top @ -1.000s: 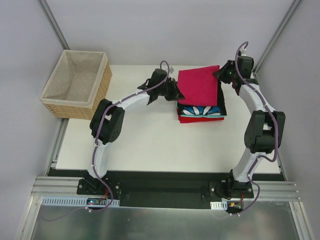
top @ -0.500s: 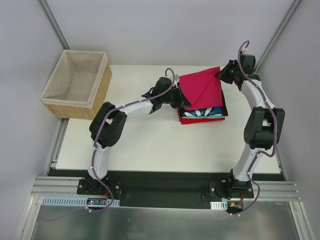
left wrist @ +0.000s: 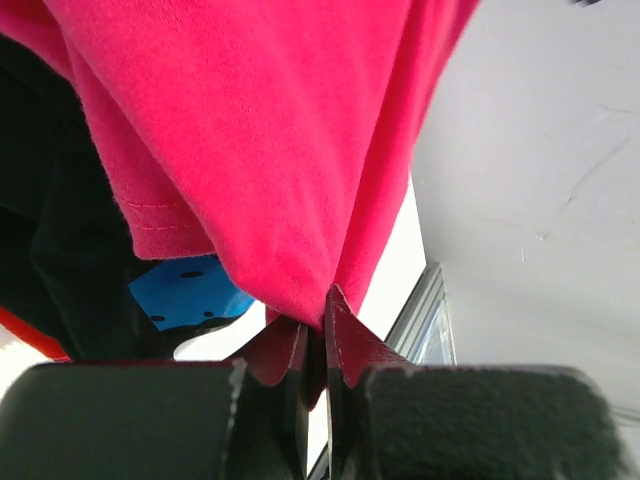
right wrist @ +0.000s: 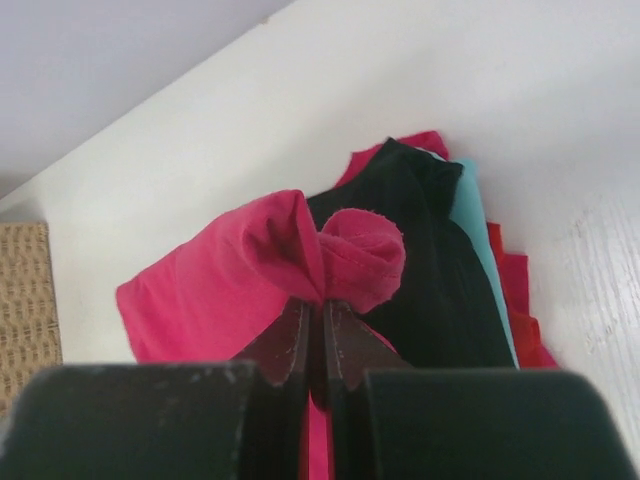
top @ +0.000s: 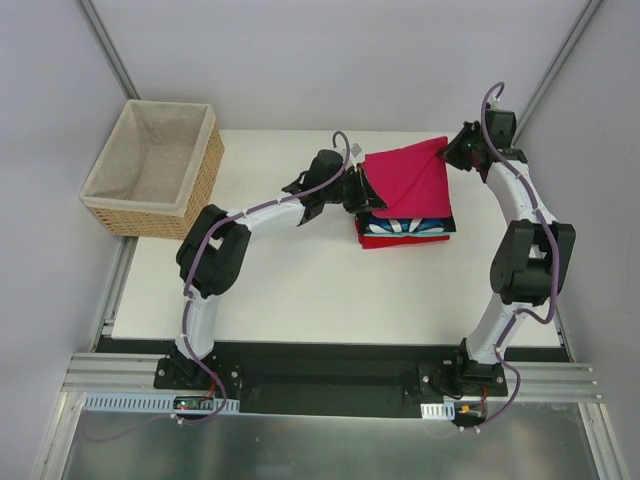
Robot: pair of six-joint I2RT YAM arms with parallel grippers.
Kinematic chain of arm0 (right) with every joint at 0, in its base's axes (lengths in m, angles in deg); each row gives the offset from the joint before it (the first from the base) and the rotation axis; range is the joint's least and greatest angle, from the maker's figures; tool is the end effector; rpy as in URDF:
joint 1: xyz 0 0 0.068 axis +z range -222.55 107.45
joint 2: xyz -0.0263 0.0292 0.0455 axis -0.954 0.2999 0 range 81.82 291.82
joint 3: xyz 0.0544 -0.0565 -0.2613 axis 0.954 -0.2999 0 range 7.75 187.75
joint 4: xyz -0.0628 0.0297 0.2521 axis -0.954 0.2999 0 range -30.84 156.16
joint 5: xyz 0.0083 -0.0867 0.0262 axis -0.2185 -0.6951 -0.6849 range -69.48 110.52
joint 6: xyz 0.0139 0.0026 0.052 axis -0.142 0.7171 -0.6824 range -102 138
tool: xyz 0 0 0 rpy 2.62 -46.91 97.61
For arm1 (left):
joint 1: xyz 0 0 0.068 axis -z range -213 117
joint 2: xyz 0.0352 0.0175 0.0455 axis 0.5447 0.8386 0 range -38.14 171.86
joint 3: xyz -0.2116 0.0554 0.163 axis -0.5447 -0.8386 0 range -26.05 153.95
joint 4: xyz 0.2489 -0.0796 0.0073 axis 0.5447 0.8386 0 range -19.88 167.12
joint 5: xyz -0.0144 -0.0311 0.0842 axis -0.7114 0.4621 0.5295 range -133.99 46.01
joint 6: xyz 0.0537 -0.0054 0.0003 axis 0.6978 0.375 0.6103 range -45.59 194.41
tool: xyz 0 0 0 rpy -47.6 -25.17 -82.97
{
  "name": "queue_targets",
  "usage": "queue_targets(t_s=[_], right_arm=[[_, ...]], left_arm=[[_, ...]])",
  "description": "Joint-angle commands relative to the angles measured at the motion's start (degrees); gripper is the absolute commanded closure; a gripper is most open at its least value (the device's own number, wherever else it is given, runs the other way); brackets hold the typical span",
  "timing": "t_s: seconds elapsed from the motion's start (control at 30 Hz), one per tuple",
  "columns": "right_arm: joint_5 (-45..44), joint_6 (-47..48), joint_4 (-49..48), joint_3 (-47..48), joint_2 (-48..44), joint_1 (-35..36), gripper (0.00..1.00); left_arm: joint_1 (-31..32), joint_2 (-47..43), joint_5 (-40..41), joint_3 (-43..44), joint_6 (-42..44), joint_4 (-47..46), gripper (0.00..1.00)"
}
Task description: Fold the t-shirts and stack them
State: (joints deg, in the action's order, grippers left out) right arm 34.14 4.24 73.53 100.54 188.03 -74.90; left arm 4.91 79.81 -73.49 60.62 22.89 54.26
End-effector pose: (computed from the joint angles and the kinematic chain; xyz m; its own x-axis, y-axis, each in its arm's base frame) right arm 0.4420 -0.0099 0.3179 -0.4925 0.2515 -0.8331 -0.0528 0.9469 0.3171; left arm 0.3721 -0.3122 0.2427 -0.8424 -0.2076 -0.4973 0.4015 0.3737 -0.8362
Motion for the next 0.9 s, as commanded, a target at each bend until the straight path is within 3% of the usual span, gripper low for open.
queue_targets(t_s=[0.0, 0.03, 0.07, 0.13, 0.17, 0.2, 0.23, 0.27, 0.3, 0.33, 0.37, 0.67, 0.87], right_arm=[[-4.0, 0.0, -3.9, -3.8, -2.2, -1.1, 0.99], [-4.4, 0.0, -4.3, -5.5, -2.2, -1.1, 0.97], [-4.7, 0.0, -4.7, -6.1, -1.6, -1.1, 0.79], [-4.7, 0.1, -5.5, -6.7, -0.9, -1.1, 0.54], [-5.2, 0.1, -5.7, -6.7, -0.6, -1.0, 0.25], [-5.5, 0.3, -5.9, -6.7, -0.5, -1.0, 0.12], [-5.8, 0.5, -6.4, -6.7, -0.7, -1.0, 0.04], [-6.7, 0.7, -6.5, -6.1, -0.9, -0.9, 0.03], [-6.9, 1.4, -6.5, -5.8, -2.0, -1.0, 0.03], [-7.3, 1.8, -6.4, -5.4, -2.7, -0.9, 0.03], [-8.0, 2.2, -6.2, -4.4, -3.5, -0.8, 0.03], [-5.0, 2.6, -2.8, 2.2, -11.8, 1.5, 0.04], [-3.1, 0.8, -2.9, 0.4, -14.6, 5.1, 0.04]], left_arm=[[0.8, -3.2, -2.9, 1.0, 0.3, -0.6, 1.0], [0.8, -3.1, -2.9, 1.1, 0.3, -0.6, 1.0], [0.8, -2.9, -3.0, 1.1, 0.5, -0.4, 1.0], [0.8, -2.5, -3.1, 1.0, 0.5, -0.1, 1.0], [0.8, -2.3, -3.1, 0.9, 0.4, -0.1, 1.0], [0.8, -2.0, -3.1, 1.0, 0.3, 0.0, 0.98], [0.8, -1.8, -2.9, 0.9, 0.3, 0.3, 0.85], [0.8, -1.8, -2.2, 0.9, 0.6, 0.7, 0.69], [0.8, -2.1, -1.7, 0.8, 1.0, 1.8, 0.26], [0.8, -2.3, -1.2, 0.9, 2.2, 2.6, 0.09], [0.7, -2.5, -0.1, 1.0, 3.0, 3.4, 0.01], [-1.5, -7.6, 0.8, 0.2, 6.1, 6.2, 0.01], [-2.7, -9.2, 2.2, 1.7, 7.5, 7.7, 0.01]])
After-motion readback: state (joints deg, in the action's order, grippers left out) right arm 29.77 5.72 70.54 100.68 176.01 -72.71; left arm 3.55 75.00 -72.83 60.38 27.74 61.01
